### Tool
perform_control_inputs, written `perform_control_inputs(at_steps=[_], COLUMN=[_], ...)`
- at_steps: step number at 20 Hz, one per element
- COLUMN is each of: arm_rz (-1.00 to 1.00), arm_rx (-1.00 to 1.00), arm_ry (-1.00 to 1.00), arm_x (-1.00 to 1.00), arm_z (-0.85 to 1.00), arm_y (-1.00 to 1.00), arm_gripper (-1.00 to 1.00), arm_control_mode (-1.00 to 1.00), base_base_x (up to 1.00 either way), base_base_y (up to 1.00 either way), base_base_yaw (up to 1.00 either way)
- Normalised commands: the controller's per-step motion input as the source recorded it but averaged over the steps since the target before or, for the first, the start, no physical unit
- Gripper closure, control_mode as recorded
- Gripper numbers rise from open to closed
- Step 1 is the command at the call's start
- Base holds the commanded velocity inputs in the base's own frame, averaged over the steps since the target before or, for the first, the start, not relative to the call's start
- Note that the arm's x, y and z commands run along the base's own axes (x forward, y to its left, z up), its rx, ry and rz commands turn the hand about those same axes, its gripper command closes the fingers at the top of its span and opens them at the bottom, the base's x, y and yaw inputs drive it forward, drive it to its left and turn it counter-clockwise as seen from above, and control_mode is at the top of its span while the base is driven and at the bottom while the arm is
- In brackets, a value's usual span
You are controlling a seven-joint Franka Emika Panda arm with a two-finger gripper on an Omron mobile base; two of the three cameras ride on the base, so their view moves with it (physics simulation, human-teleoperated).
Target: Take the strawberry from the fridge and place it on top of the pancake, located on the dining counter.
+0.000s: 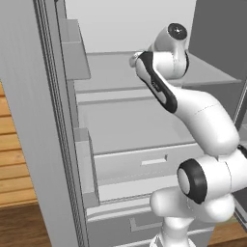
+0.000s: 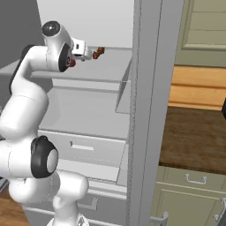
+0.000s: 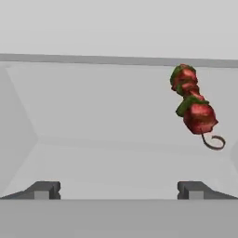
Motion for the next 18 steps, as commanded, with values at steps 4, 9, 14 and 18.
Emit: perform_control_inputs(at_steps=[4, 9, 14, 18], arm_rz=[0.08, 0.00, -0.02, -0.07], arm_rx=[0.00, 0.00, 0.00, 0.00], arm_ry=[-0.02, 0.00, 0.00, -0.07], arm_x=[0.69, 0.21, -0.27, -0.65], arm_z=[0.00, -0.20, -0.13, 0.00], arm_y=[0.00, 0.22, 0.10, 0.00], arm_gripper=[-1.00, -1.00, -1.00, -1.00], arm_control_mode=[-1.00, -1.00, -1.00, -1.00], base_base_x=[0.00, 0.00, 0.00, 0.00], base_base_y=[0.00, 0.00, 0.00, 0.00], base_base_yaw=[0.00, 0.00, 0.00, 0.00])
